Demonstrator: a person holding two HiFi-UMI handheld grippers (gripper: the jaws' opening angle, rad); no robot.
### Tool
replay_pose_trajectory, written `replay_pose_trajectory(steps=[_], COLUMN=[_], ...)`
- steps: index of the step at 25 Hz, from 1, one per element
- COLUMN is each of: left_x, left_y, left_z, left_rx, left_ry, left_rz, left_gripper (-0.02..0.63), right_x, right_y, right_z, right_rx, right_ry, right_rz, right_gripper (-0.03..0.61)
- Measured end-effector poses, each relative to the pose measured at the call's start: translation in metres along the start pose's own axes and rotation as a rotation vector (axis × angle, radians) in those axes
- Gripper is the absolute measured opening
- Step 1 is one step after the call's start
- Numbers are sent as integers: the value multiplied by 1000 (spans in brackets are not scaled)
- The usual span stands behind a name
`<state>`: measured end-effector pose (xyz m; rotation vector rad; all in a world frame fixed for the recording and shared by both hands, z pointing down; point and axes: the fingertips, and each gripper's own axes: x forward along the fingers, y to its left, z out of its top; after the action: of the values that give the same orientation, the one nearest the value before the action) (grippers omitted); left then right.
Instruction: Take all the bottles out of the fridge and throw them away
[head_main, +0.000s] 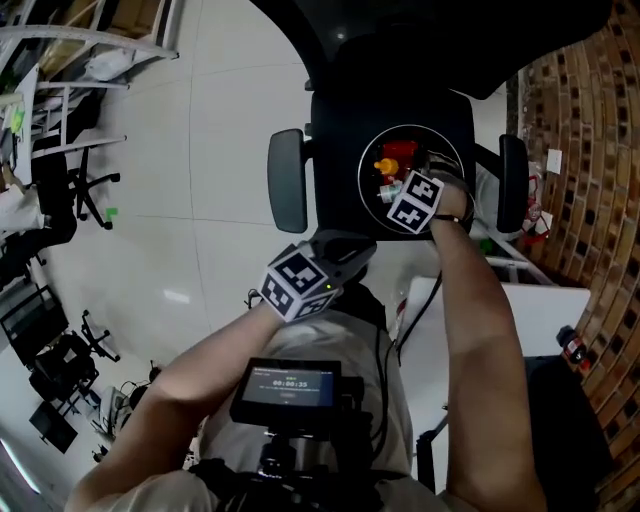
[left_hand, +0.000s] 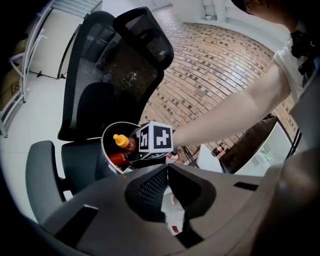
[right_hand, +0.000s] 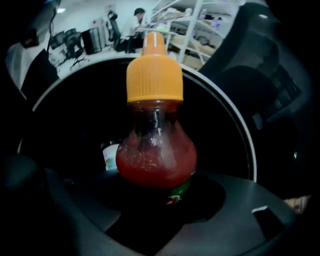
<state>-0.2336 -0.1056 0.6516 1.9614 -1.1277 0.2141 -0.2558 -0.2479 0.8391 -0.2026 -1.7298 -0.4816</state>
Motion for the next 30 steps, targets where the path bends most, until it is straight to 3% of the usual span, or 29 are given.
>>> replay_pose_trajectory(steps=[4, 10, 17, 26, 30], left_x=[-1, -11, -26, -28, -30], left_y=[-1, -4, 15, 17, 12], left_z=[-10, -24, -37, -28, -17], left_rx=[-17, -22, -60, -63, -40], left_ry=[12, 35, 46, 29, 30], left_rz=[8, 9, 48, 21, -3], left_gripper=[12, 12, 12, 12, 12], right_x=[35, 75, 84, 46, 19], right_y=[10, 14, 12, 5, 2], right_z=[-1, 2, 0, 21, 36], right_rx=[-249, -376, -373, -280, -221], right_ry=[110, 200, 236, 171, 143], right_rz=[14, -2, 61, -6, -21], right_gripper=[259, 261, 271, 293, 250])
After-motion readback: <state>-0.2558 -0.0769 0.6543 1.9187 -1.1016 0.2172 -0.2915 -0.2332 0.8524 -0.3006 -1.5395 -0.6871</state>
